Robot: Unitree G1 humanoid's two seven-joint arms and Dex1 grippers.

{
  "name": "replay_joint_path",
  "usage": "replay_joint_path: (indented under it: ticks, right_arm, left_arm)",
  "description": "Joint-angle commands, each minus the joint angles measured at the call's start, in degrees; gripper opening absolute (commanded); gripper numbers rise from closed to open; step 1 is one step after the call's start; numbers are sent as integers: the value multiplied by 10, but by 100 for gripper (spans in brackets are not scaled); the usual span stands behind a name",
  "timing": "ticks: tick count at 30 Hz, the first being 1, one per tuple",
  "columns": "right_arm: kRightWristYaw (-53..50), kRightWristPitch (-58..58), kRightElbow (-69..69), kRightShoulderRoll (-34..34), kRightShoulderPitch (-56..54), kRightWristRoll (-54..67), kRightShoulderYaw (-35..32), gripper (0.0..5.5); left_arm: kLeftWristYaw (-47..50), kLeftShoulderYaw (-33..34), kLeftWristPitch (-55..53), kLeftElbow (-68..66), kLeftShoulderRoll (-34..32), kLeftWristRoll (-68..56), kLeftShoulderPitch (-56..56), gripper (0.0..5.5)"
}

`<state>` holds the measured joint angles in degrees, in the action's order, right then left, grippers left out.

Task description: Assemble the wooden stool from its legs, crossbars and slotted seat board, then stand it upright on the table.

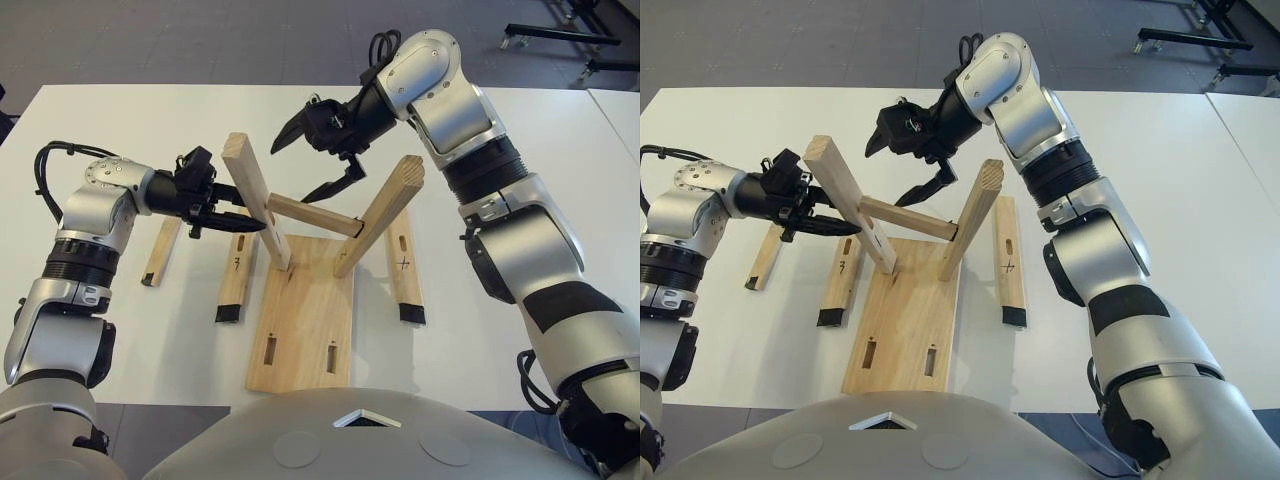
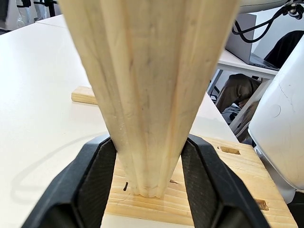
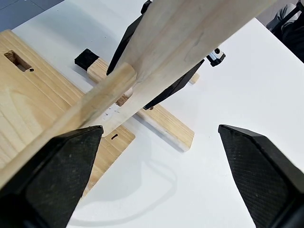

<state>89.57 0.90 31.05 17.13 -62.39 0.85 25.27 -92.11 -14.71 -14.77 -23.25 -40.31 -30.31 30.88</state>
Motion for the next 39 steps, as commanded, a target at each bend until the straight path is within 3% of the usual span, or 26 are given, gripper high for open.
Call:
replay_joint_path:
  ticks: [1, 6, 12, 23, 39]
  right_arm:
    - [-27, 20, 8, -15, 0, -8, -2, 449]
    - [-62, -3, 76, -39, -52, 20, -51, 449]
    - [14, -87, 121, -27, -101, 68, -89, 449]
    - [27, -74, 76, -31, -63, 45, -24, 449]
    - [20, -13, 115, -40, -63, -18, 13, 449]
  left_arm:
    - [12, -33, -8, -27, -3, 74, -25, 204]
    - [12, -33, -7, -26, -4, 75, -26, 202]
    - [10, -32, -8, -27, -4, 78, -26, 201]
    - [10, -33, -7, -27, -1, 80, -24, 201]
    - [12, -33, -6, -29, 2, 81, -24, 201]
